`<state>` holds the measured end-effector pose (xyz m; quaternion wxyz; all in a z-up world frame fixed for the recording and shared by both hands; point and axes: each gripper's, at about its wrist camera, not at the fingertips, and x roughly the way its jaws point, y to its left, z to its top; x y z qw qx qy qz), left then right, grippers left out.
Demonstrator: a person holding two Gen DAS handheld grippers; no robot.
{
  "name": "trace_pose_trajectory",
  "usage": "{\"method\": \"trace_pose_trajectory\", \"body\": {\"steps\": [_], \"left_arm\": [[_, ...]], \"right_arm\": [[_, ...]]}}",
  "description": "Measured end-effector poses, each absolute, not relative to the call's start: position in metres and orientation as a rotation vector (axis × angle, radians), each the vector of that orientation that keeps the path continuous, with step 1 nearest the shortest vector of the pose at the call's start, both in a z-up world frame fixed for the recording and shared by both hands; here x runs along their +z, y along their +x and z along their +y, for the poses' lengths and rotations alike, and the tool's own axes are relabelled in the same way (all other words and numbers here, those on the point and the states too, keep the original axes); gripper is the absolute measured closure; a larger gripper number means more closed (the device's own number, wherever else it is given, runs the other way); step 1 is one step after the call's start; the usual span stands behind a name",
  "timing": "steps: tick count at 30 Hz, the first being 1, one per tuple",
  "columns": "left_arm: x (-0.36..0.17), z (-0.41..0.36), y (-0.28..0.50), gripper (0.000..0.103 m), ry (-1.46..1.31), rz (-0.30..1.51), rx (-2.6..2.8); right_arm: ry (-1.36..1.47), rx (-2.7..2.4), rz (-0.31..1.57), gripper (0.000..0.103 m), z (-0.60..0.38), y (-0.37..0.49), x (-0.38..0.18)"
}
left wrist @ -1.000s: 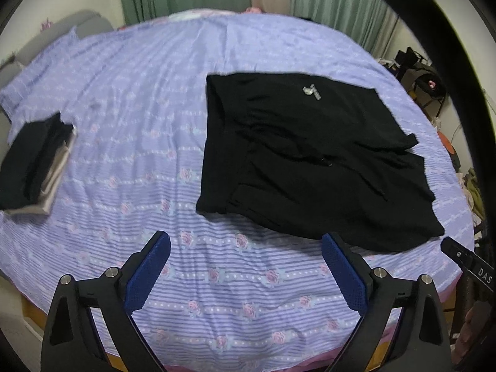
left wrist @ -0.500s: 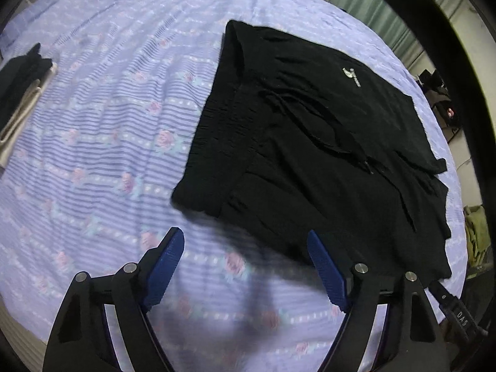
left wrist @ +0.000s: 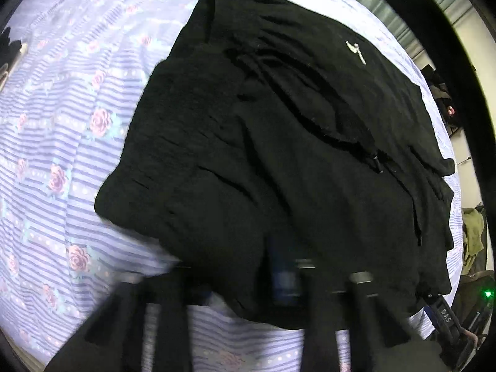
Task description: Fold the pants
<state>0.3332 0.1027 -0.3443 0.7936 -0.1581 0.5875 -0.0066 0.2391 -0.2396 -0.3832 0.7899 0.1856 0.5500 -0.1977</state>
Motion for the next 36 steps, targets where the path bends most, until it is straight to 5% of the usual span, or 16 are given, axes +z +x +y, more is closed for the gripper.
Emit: {"method": "trace_pose_trajectory", "body": {"steps": [4,6,24,36], "left_arm": [[-0.332,0.1,0.329,0.095,-0.338,1.239,0.015],[-0.323,0.1,0.325,0.095,-0.32,1.221,0.034],[-0.216,0.098,0.274,0.096,-0.215,1.121,0.061],[-0.181,0.116,0.408,0.096,-0.311,0.963,0.103]], "right_arm": [[0.403,-0.364,1.183,0.055,-0.243,0.252,-0.377],[0.407,-0.328,1.183,0.094,-0.245,0.255,-0.368],[0.353,-0.187,0.971,0.099,-0.255,0.237,-0.193],[0.267,-0.111,0.728,0.099,-0.255,0.388,-0.146]]}}
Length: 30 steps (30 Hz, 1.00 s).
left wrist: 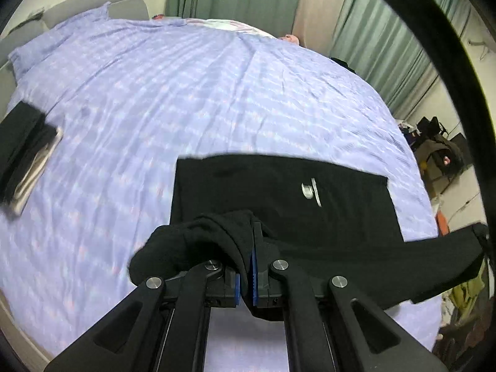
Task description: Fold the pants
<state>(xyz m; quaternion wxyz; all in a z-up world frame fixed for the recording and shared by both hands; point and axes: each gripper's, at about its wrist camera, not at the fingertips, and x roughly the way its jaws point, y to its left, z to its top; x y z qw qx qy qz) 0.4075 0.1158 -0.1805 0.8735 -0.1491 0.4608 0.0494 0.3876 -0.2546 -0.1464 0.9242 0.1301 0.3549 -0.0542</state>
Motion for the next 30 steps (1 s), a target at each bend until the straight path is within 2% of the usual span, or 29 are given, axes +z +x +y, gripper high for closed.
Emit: {"method": "trace_pose_trajectory", "body": {"steps": [8,12,13,14,15,16,17,18,20,23,27,30], "left_arm": [[-0.233,0.14,0.544,0.095,-0.273,1.082,0.126],[-0.255,0.149,0.583,0.084,-0.253,1.154,0.128],[-0.257,0.154,0.587,0.075,-0.26,1.164,0.129],[-0.26,0.153,0.585,0.067,-0.261,1.165,0.135],[-0.256,0.155,0.589,0.05,-0.255,1.152,0.146],[-0.252,0.152,0.585,0.03,-0.24,1.13,0.157],[-0.239,0.152,0.584,0.022,-0.204,1.08,0.18],[-0.23,0.147,0.581,0.013,-0.179,1.036,0.188],[-0.21,0.144,0.575,0.012,-0.137,0.978,0.18],[-0.191,0.126,0.554,0.012,-0.037,0.912,0.052],[-0.191,0.067,0.513,0.012,0.186,0.845,-0.239],[-0.202,0.03,0.484,0.012,0.232,0.843,-0.417]], "right_arm": [[0.115,-0.06,0.848,0.099,-0.22,0.533,-0.211],[0.051,-0.064,0.916,0.099,-0.21,0.576,-0.24],[0.051,-0.067,0.931,0.096,-0.21,0.581,-0.245],[0.049,-0.067,0.951,0.085,-0.209,0.589,-0.251],[0.038,-0.061,0.969,0.067,-0.207,0.593,-0.254],[0.031,-0.058,0.973,0.057,-0.207,0.595,-0.255],[0.025,-0.053,0.96,0.04,-0.206,0.594,-0.252],[0.012,-0.05,0.93,0.03,-0.205,0.591,-0.246],[-0.041,-0.062,0.844,0.025,-0.203,0.579,-0.228],[-0.082,-0.036,0.788,0.025,-0.205,0.561,-0.204],[-0.076,0.036,0.78,0.025,-0.226,0.505,-0.189],[-0.099,0.063,0.827,0.025,-0.24,0.465,-0.199]]}}
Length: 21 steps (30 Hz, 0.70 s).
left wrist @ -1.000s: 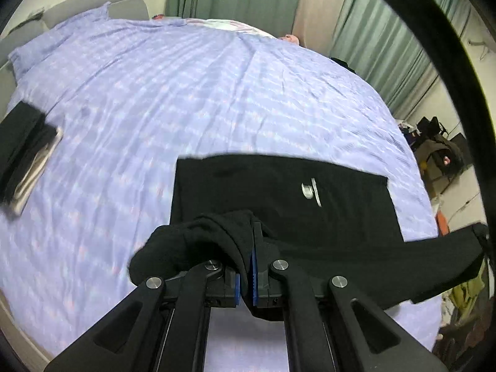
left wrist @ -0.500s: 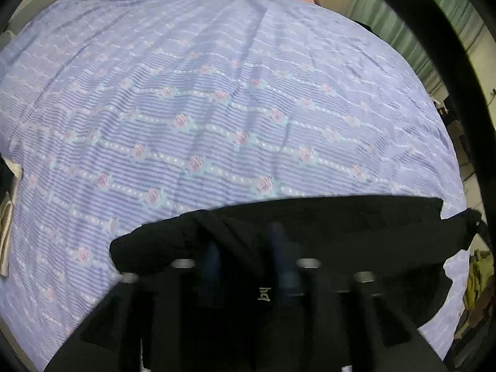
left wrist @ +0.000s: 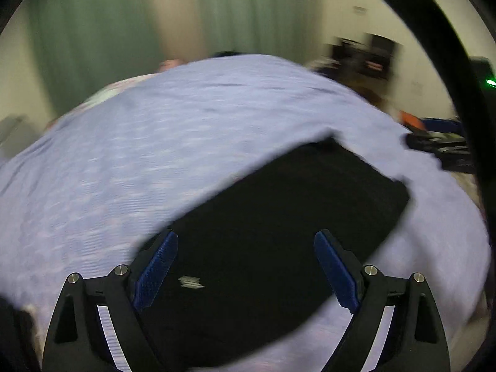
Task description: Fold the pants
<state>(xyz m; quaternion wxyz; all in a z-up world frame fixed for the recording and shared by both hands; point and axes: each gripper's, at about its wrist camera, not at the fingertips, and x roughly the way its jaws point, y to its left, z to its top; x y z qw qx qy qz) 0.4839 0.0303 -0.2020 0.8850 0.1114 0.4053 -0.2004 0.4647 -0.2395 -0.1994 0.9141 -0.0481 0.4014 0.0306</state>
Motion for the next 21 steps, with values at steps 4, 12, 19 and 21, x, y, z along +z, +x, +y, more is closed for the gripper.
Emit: {"method": "trace_pose_trajectory", "body": {"steps": [4,12,19,21], "left_arm": [[-0.23,-0.021,0.463,0.021,0.284,0.876,-0.608],[-0.281,-0.109,0.454,0.028,0.494,0.898,-0.773],[-0.318,-0.161,0.458,0.047,0.618,0.912,-0.751],[-0.326,-0.164,0.471,0.084,0.607,0.981,-0.721]], "right_arm": [[-0.095,0.066,0.924,0.025,-0.26,0.406,-0.229],[0.09,-0.001,1.052,0.026,-0.301,0.35,-0.289],[0.207,-0.013,1.088,0.037,-0.323,0.338,-0.327],[0.232,-0.012,1.088,0.041,-0.327,0.34,-0.332]]}}
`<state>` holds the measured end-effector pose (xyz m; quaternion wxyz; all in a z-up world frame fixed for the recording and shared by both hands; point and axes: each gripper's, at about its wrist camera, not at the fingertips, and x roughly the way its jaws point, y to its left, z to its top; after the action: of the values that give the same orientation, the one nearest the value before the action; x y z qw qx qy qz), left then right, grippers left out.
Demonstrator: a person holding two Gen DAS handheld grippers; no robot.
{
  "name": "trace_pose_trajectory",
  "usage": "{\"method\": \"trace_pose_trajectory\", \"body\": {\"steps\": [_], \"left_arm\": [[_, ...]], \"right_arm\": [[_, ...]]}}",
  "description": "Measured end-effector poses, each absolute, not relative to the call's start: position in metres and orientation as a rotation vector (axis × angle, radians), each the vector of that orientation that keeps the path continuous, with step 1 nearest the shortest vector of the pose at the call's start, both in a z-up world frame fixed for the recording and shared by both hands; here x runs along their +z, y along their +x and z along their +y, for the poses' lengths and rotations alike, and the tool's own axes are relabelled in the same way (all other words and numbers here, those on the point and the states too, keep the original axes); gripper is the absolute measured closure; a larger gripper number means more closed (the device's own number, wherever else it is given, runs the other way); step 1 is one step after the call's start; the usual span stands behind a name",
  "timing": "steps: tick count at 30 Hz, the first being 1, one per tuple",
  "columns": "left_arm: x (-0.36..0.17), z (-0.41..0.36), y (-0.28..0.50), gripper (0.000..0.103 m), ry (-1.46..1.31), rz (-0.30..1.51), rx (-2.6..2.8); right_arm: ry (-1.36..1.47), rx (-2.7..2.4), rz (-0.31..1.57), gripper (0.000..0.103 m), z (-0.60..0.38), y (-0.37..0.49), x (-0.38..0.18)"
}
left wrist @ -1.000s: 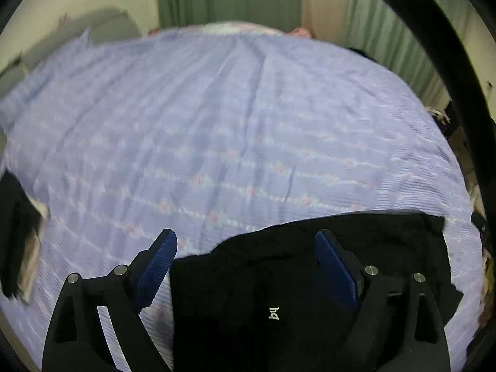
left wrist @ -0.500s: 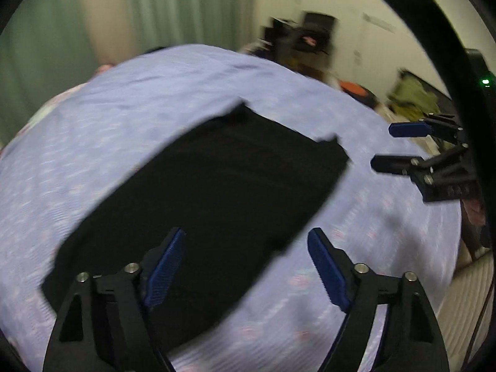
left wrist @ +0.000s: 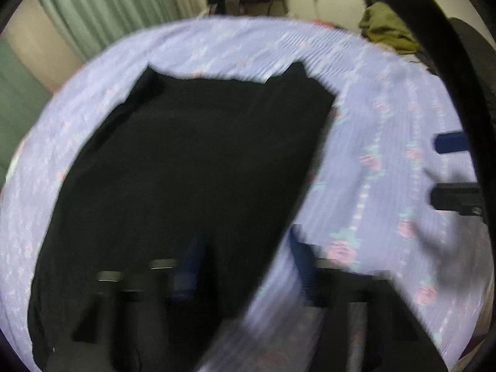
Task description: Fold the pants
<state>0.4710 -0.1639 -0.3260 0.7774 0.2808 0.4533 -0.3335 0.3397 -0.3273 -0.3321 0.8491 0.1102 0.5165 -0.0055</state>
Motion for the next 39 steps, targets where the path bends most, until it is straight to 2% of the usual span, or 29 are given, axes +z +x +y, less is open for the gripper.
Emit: {"method": "trace_pose_trajectory", "body": {"steps": [2,3,5,7,10,14,23,27,32,34,35,37,38,39], "left_arm": [[-0.317,-0.158,0.498,0.089,0.423,1.086,-0.757],[-0.31,-0.15,0.509,0.095,0.331,1.118,-0.771],[-0.293,-0.13,0.534,0.097,0.127,1.174,-0.787],[-0.281,-0.119,0.55,0.098,0.038,1.181,-0.785],[-0.278,-0.109,0.571,0.099,0.002,1.179,-0.765],[-0.295,-0.094,0.602,0.099,-0.086,1.27,-0.762],[-0.293,-0.075,0.599,0.099,-0.228,1.321,-0.862],[-0.289,-0.065,0.598,0.099,-0.236,1.311,-0.856],[-0.288,-0.046,0.602,0.099,-0.257,1.28,-0.794],[-0.291,-0.041,0.6,0.099,-0.259,1.286,-0.777],[-0.292,-0.04,0.597,0.099,-0.254,1.287,-0.776],[-0.298,-0.044,0.591,0.099,-0.243,1.302,-0.785],[-0.301,-0.052,0.588,0.099,-0.234,1.308,-0.79],[-0.303,-0.055,0.585,0.099,-0.228,1.313,-0.796]], "right_arm": [[0.255,-0.005,1.081,0.044,-0.332,0.343,-0.335],[0.271,0.008,1.065,0.046,-0.335,0.345,-0.335],[0.289,0.029,1.041,0.047,-0.335,0.35,-0.333],[0.312,0.066,1.011,0.049,-0.334,0.361,-0.331],[0.34,0.13,0.977,0.05,-0.325,0.383,-0.331],[0.357,0.222,0.961,0.053,-0.301,0.411,-0.333],[0.243,0.514,0.897,0.053,-0.255,0.466,-0.319],[0.151,0.646,0.97,0.053,-0.238,0.501,-0.331],[0.206,0.78,1.116,0.053,-0.224,0.531,-0.36],[0.241,0.806,1.152,0.066,-0.222,0.53,-0.367],[0.251,0.83,1.158,0.076,-0.221,0.524,-0.369],[0.24,0.835,1.17,0.084,-0.223,0.509,-0.372],[0.221,0.819,1.187,0.093,-0.224,0.503,-0.375],[0.208,0.799,1.202,0.096,-0.226,0.497,-0.377]]}}
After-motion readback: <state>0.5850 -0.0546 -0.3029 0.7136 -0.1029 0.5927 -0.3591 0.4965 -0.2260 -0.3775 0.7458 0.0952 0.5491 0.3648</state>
